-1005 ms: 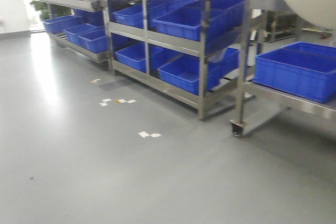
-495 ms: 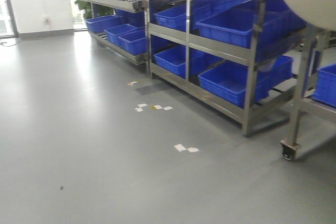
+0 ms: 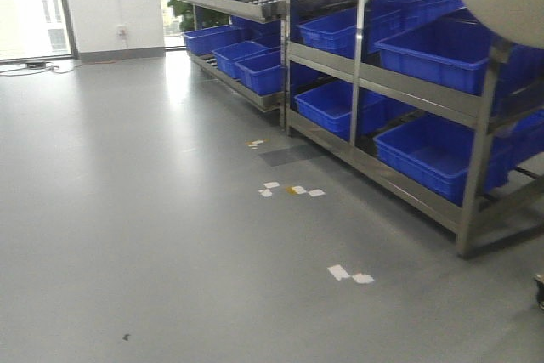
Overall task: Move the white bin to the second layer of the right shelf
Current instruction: 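Turn and drive toward the windows holding the bin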
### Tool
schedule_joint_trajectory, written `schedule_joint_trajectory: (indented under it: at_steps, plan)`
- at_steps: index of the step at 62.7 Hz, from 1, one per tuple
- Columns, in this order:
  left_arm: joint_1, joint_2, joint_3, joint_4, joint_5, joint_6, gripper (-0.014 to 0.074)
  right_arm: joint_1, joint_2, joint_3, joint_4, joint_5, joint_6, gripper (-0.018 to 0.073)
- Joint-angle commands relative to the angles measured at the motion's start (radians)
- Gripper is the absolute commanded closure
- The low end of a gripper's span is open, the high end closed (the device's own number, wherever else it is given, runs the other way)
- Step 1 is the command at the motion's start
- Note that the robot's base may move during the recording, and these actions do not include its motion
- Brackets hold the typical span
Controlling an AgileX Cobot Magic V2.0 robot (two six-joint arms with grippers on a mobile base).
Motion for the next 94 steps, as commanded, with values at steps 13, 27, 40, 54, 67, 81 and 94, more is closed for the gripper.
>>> schedule_joint_trajectory:
  at_steps: [13, 27, 40, 54, 67, 81, 94]
  plan:
    - [-0.006, -0.003, 0.037, -0.009, -0.086, -0.010, 0.0512, -0.005, -0.001, -0.030, 0.008, -0.097, -0.003, 0.0504]
    - [-0.006, -0.003, 0.037, -0.009, -0.086, -0.010, 0.0512, -0.005, -0.001, -0.030, 0.008, -0.097, -0.003, 0.0504]
    - [-0.006, -0.003, 0.037, -0.009, -0.086, -0.010, 0.0512, -0.005, -0.001, -0.030, 0.008, -0.097, -0.003, 0.0504]
    - [-0.006, -0.003, 0.037, -0.009, -0.086, -0.010, 0.0512, -0.005, -0.001, -0.030, 0.008, -0.097, -0.003, 0.0504]
    - [-0.006, -0.003, 0.037, -0.009, -0.086, -0.010, 0.0512, -0.005, -0.001, -0.030, 0.008, -0.097, -0.003, 0.0504]
    - [-0.006, -0.003, 0.037, -0.009, -0.086, -0.010, 0.0512, -0.005, -0.001, -0.030, 0.008, -0.097, -0.003, 0.0504]
    - [-0.006, -0.003, 0.037, -0.009, -0.086, -0.010, 0.0512, -0.005, -0.001, -0.030, 0.008, -0.097, -0.003, 0.0504]
